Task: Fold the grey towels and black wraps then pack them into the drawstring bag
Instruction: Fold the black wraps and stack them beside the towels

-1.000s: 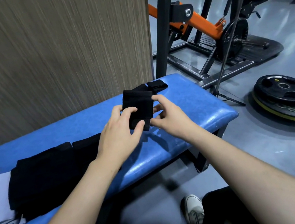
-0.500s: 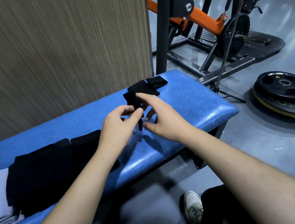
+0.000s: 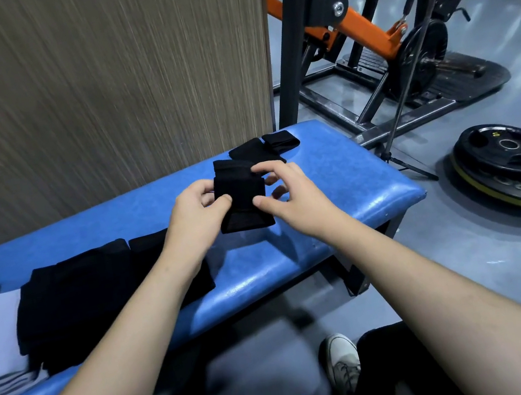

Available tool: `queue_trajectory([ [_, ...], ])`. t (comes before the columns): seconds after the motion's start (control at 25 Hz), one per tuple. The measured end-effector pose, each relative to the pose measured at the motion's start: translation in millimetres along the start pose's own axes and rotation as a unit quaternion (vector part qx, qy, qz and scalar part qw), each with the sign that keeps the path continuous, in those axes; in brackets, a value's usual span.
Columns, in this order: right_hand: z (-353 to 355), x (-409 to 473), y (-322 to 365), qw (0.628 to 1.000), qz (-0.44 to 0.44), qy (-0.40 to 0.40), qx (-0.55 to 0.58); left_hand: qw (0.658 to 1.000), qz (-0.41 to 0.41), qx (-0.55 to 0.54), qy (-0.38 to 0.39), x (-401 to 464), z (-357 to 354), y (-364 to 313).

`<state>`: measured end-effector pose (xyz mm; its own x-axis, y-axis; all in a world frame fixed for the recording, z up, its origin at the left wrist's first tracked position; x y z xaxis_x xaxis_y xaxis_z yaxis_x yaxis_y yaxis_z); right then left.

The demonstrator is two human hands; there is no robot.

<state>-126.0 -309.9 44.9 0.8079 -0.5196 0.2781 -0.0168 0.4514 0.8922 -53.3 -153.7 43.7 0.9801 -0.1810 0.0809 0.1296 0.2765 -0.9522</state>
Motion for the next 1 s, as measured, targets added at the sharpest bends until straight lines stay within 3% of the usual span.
queue_trajectory([
  [0.12,-4.9,-4.2,-6.8,0.993,-0.077,0.039,0.083,1.0,0.011,-0.003,0.015,-1.5,1.1,0.9],
  [0.32,-18.1,-1.9,-9.0,0.976,-0.129,0.046,0.172,0.999,0.004,0.038,0.015,0.7,18.8,3.1],
  [0.52,-48.1,-2.8,-5.7,0.981,-0.122,0.082,0.129,0.967,-0.126,0.223,-0.001,-3.1,45.2,-9.5],
  [1.0,-118.7,-16.8,27.1,0.988,-0.068,0.136,0.027,0.87,-0.218,0.441,-0.042,-3.1,112.5,-15.3],
])
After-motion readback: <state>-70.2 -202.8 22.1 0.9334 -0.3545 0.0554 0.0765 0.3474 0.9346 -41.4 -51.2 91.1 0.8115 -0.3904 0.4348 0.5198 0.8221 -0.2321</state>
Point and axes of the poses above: each hand's wrist, its own x-axis towards the middle knuckle, its own z-axis out of the back of the hand, y = z × x, the point moved 10 cm from there along x, towards the middle knuckle, and after that the axes turned 15 degrees about -y, right-handed, at the moved point
